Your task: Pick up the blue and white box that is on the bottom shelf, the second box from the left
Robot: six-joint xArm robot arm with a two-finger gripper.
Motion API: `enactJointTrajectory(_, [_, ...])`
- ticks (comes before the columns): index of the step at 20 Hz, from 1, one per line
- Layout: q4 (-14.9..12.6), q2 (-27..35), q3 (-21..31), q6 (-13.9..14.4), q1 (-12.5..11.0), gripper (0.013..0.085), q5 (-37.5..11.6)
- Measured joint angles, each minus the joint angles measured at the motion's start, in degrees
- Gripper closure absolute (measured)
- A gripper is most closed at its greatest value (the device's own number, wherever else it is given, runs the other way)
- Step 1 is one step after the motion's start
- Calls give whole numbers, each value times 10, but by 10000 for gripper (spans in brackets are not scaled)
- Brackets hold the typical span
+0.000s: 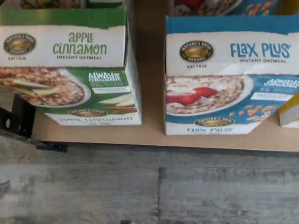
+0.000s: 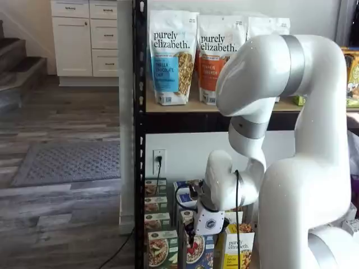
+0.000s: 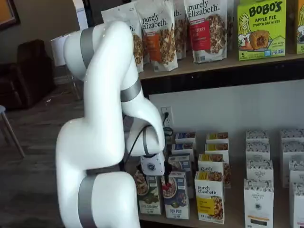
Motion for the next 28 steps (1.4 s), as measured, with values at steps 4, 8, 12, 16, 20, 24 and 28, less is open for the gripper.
enactJointTrajectory(4, [-30, 27, -26, 26, -4, 130, 1])
enactJointTrajectory(8, [-103, 55, -51, 87, -17, 130, 0])
enactJointTrajectory(12, [-152, 79, -70, 123, -30, 130, -3])
enactJointTrajectory(16, [-217, 97, -86, 172, -46, 130, -7])
enactJointTrajectory(20, [-235, 111, -97, 181, -54, 130, -14])
enactJointTrajectory(24, [-218, 121, -102, 164, -55, 130, -21])
enactJointTrajectory(28, [-249, 129, -108, 189, -61, 130, -25])
